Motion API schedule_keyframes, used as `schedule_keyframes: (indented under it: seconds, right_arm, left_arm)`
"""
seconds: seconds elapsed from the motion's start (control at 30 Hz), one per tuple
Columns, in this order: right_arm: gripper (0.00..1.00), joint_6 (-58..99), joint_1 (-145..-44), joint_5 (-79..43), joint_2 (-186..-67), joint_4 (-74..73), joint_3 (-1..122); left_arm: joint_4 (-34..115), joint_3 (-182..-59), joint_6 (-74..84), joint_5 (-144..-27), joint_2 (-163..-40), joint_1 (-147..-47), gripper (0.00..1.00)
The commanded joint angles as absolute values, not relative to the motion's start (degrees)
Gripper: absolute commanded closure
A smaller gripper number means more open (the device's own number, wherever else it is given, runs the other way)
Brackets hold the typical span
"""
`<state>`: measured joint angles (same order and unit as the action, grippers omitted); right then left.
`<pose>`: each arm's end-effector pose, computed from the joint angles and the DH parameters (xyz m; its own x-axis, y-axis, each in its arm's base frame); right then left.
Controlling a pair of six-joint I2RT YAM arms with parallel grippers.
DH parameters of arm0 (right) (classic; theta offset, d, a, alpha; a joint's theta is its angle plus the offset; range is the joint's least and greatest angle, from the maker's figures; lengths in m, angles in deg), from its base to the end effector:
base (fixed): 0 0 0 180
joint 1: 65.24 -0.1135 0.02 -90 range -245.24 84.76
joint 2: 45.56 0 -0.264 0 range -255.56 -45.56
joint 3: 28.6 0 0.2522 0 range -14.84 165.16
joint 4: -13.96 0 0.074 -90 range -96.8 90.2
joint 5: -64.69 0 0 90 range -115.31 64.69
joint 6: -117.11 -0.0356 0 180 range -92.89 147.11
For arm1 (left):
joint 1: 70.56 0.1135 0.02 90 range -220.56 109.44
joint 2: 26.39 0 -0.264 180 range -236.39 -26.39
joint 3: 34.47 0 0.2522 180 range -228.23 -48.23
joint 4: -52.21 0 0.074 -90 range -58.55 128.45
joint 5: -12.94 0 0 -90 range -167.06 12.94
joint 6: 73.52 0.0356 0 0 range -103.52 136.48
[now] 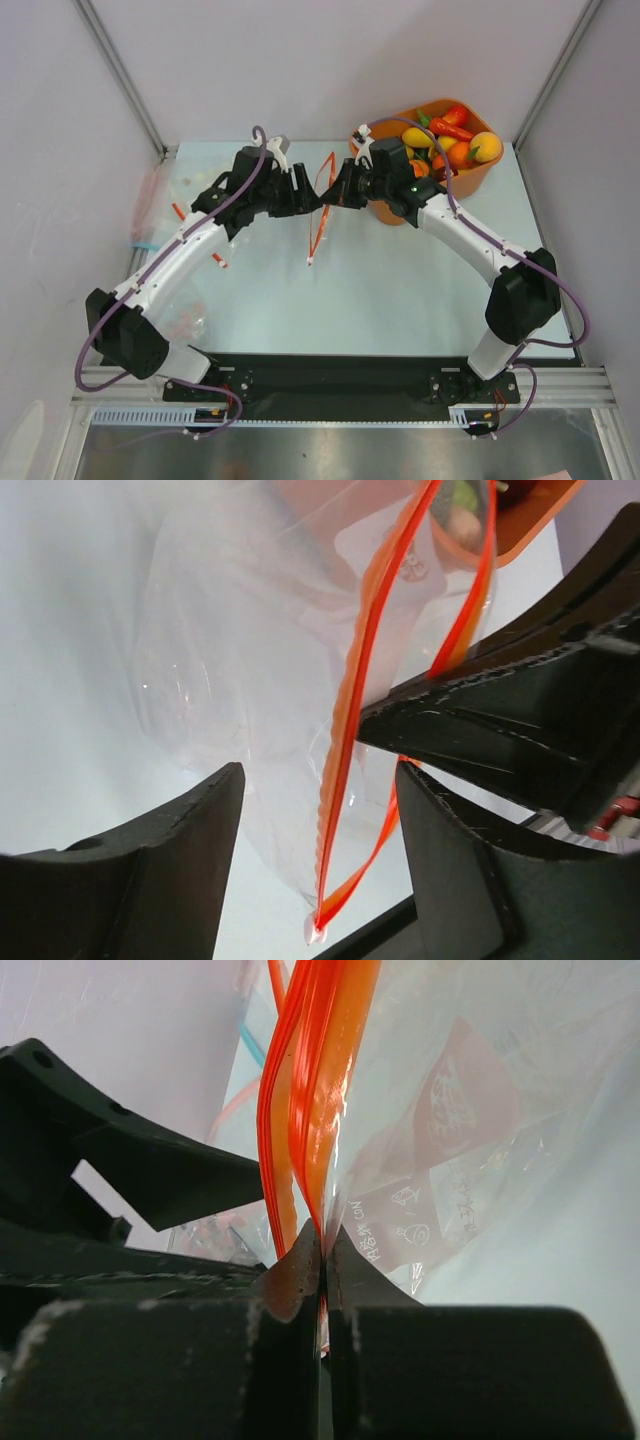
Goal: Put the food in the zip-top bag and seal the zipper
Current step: Open the zipper of the food storage bag at the center of the board.
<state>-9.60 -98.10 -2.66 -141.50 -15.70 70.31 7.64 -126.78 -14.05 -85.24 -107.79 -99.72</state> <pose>0.3241 0.2256 0.3412 -0.7746 0.1564 -0.6129 -0.4076 0.6175 0.6727 0.2762 -0.1599 0.3617 -0.7145 -0.1772 -0.6769 0.2586 0.8320 -0.4907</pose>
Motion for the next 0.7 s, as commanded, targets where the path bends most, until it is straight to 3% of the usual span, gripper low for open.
schedule_keyframes:
  seconds: [0.0, 0.07, 0.2, 0.27, 0.3, 0.33, 0.4, 0.53, 0.57, 0.67]
  right_arm:
    - [1.00, -10.1, -97.9, -1.7, -139.7, -12.9, 71.1]
    - [1.00, -10.1, -97.9, -1.8, -139.7, -13.0, 71.1]
    - [1.00, -10.1, -97.9, -1.9, -139.6, -13.2, 70.8]
    - [1.00, -10.1, -97.9, -1.9, -139.7, -13.2, 70.6]
    - [1.00, -10.0, -97.9, -2.0, -139.7, -13.2, 70.5]
    - [1.00, -10.0, -97.9, -2.1, -139.7, -13.3, 70.3]
    - [0.99, -10.5, -97.5, -2.0, -139.7, -13.2, 69.6]
    - [0.81, -10.8, -96.7, -3.1, -139.2, -13.3, 68.4]
    - [0.72, -10.7, -96.4, -3.4, -139.2, -13.5, 68.2]
    - [0.69, -10.6, -96.1, -4.1, -139.4, -14.8, 68.6]
  left_arm:
    - [8.8, -127.0, -12.4, -87.5, -108.6, -100.4, 0.33]
    - [9.6, -126.2, -12.2, -86.4, -109.3, -100.4, 0.38]
    - [9.9, -127.0, -10.6, -82.4, -110.7, -100.4, 0.68]
    - [10.4, -127.7, -9.9, -81.5, -111.8, -100.4, 0.78]
    - [10.2, -127.9, -9.3, -80.9, -112.0, -100.4, 0.93]
    - [10.0, -128.6, -8.9, -80.1, -112.2, -100.4, 0.99]
    - [10.5, -128.8, -7.8, -77.2, -111.3, -100.5, 1.00]
    - [9.4, -129.1, -5.4, -71.0, -108.7, -100.9, 1.00]
    - [8.5, -129.0, -4.8, -69.2, -108.3, -100.9, 1.00]
    - [7.1, -128.6, -3.3, -68.2, -107.1, -101.0, 0.98]
